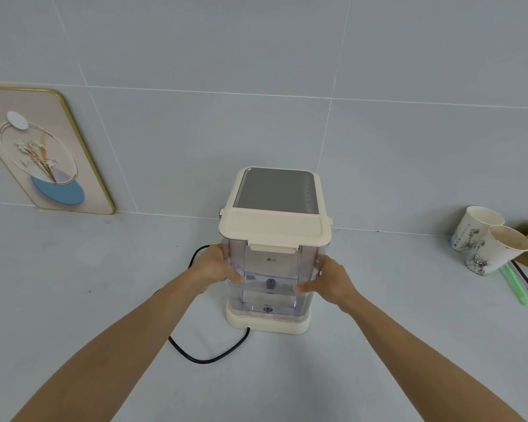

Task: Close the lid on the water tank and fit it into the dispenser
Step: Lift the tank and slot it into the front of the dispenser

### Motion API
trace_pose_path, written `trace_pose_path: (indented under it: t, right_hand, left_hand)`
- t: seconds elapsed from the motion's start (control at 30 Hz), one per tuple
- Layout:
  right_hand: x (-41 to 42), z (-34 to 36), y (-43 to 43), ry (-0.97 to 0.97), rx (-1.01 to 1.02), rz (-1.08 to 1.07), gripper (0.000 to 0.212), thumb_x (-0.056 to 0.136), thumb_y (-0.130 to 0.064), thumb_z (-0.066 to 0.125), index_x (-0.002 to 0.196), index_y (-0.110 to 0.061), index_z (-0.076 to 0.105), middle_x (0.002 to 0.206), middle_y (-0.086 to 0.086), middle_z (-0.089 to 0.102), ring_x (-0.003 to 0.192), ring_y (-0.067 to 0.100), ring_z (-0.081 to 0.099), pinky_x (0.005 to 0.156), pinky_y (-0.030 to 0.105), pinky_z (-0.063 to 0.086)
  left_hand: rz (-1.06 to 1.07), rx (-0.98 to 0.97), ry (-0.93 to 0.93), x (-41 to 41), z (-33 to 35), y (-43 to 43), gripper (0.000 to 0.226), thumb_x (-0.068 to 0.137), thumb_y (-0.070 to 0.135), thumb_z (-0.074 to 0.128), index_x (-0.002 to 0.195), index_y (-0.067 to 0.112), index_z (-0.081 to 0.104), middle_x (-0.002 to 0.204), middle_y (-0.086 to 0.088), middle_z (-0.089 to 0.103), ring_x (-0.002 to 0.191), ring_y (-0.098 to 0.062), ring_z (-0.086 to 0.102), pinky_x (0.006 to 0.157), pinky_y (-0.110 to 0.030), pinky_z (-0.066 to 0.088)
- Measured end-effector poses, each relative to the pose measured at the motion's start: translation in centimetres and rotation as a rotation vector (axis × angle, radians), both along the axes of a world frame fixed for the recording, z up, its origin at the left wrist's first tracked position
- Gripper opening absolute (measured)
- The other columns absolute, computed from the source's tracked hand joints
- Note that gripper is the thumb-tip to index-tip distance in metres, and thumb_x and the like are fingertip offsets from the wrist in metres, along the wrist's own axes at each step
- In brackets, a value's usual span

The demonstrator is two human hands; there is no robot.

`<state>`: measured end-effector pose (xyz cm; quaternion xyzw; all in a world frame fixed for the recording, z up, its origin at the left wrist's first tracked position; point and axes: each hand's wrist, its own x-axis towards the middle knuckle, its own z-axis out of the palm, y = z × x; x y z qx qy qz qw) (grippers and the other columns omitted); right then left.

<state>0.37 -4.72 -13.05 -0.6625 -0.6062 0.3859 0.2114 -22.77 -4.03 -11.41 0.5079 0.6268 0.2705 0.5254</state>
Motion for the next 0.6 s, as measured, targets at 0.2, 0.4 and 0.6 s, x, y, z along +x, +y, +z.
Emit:
trace_pose_path:
  t: [0.2,0.4,0.6]
  right_hand:
    - [-0.14,-0.19,-0.32,-0.001,-0.006,-0.017,0.073,0.066,-0.021,0.08,0.126,-0.003,0.043,0.127,0.011,0.055,0.111,0.028,0.052,0.082,0.028,0.041]
    - [-0.21,-0.43,-0.5,0.011,0.001,-0.015,0.069,0.066,-0.019,0.08,0.124,-0.004,0.046,0.122,0.012,0.057,0.105,0.027,0.053,0.08,0.027,0.04]
    - [-0.21,-0.54,-0.56,0.006,-0.004,-0.01,0.063,0.068,-0.019,0.078,0.12,-0.003,0.047,0.107,0.007,0.055,0.09,0.021,0.048,0.074,0.027,0.038]
  left_hand:
    - [-0.011,-0.004,0.005,-0.08,-0.42,-0.18,0.052,0.068,-0.013,0.07,0.114,0.009,0.056,0.094,0.004,0.059,0.099,-0.019,0.053,0.08,-0.027,0.047]
    - [-0.028,0.025,-0.024,0.02,-0.5,-0.51,0.049,0.07,-0.016,0.066,0.109,0.011,0.057,0.087,0.013,0.058,0.096,-0.015,0.053,0.072,-0.021,0.046]
    - [-0.02,0.033,0.003,0.26,-0.52,-0.79,0.053,0.071,-0.015,0.065,0.118,0.006,0.055,0.103,0.0,0.055,0.095,-0.017,0.05,0.069,-0.019,0.044]
